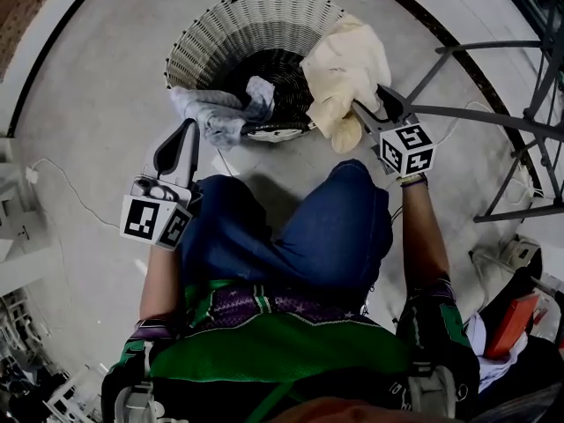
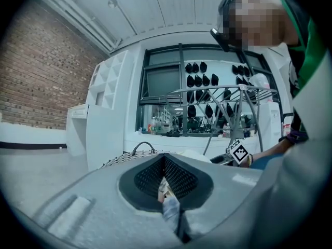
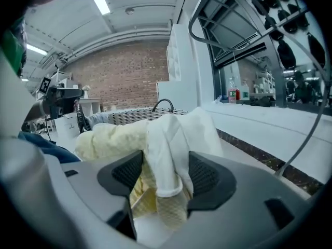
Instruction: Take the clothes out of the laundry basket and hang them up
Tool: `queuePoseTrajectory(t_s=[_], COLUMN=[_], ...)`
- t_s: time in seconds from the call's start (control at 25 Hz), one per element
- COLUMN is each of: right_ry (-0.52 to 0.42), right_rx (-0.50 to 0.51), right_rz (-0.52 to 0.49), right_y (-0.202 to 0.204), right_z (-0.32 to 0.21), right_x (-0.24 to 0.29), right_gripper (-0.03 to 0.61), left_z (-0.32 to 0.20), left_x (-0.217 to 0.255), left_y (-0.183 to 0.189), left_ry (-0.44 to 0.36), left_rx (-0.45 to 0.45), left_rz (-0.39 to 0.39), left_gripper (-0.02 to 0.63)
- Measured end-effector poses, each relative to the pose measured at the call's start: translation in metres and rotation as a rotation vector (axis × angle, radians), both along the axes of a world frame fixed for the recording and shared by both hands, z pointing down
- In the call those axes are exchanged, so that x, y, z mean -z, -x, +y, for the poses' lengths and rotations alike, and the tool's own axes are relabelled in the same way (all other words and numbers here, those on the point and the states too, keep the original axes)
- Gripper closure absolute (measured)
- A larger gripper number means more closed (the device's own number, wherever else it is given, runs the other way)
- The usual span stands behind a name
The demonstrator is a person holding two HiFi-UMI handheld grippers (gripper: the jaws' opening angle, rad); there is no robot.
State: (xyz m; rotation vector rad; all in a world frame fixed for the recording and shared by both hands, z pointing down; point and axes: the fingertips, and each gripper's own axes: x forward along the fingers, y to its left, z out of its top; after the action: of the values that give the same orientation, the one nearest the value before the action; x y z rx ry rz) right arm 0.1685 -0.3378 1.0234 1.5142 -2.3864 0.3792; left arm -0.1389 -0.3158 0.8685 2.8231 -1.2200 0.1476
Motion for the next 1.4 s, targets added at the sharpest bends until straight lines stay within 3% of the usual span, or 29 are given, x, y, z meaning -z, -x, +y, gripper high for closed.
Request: queuePoseTrajectory(t_s=[0.16,0.32,0.4,1.0,1.16,1.4], right_ry=[0.022,0.026,0.023,-0.065,-0.071,-0.036], right_rx=[0.041,0.053,0.036,-0.039,-0.047,-0.045], right_rz=[-0.016,-0.013,-0.001,0.041,0.023,0.011], right_y=[0.003,0.008,0.007,0.005,-0.003,-0.007], right_z=[-0.003,0.005,0.010,0.045,0.045,0.046], right_x=[0.000,0.005,0.008,0.097,0.138,0.218], right_gripper=[0.332,0.503,0.525,0.538,0.538,0.538], left_z=[-0.002,-0.001,0.002,0.012,0.010,0.015], left_x=[0.001,0.001,0.002,0.048,0.085,0.149], left_y=[0.000,0.001,0.002,0.009,-0.009,-0.019], left_ry=[-0.003,-0.009,-0.011,-0.015,-0.021,0.022], left_rx=[0.008,0.005,0.002,0.002,-0.012,-0.025], left_rz=[-0.002,-0.004,-0.001,0.050,0.094,0.041], left_gripper=[0.597,0.597,0.597,0.597,0.597,0.597])
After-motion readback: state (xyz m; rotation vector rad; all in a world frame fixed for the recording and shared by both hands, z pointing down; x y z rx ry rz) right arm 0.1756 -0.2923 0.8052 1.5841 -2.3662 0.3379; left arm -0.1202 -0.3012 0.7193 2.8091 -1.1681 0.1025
